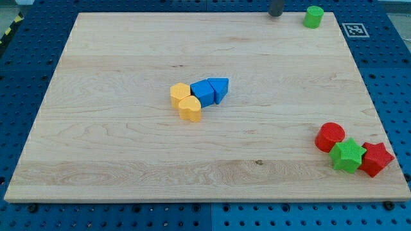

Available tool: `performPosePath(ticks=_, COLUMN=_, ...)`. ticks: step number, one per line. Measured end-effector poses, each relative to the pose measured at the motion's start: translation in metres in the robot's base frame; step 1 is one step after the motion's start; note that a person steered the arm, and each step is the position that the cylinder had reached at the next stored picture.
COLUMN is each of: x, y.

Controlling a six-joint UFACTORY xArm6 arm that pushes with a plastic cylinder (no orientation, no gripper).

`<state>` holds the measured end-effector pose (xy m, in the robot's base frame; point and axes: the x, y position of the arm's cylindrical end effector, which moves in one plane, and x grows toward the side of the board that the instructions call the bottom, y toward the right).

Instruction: Push the green circle to the top of the green star

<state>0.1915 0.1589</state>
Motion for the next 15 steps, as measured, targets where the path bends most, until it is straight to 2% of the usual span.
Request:
performPosePath(ticks=3, x=-0.001, y=0.101)
performPosePath(ticks=5, x=-0.001, y=0.112)
performPosePath(ticks=8, x=0.023, y=0.112)
performPosePath(ticks=12, x=0.09, y=0.09)
performPosePath(ticks=15, x=0.093, y=0.068)
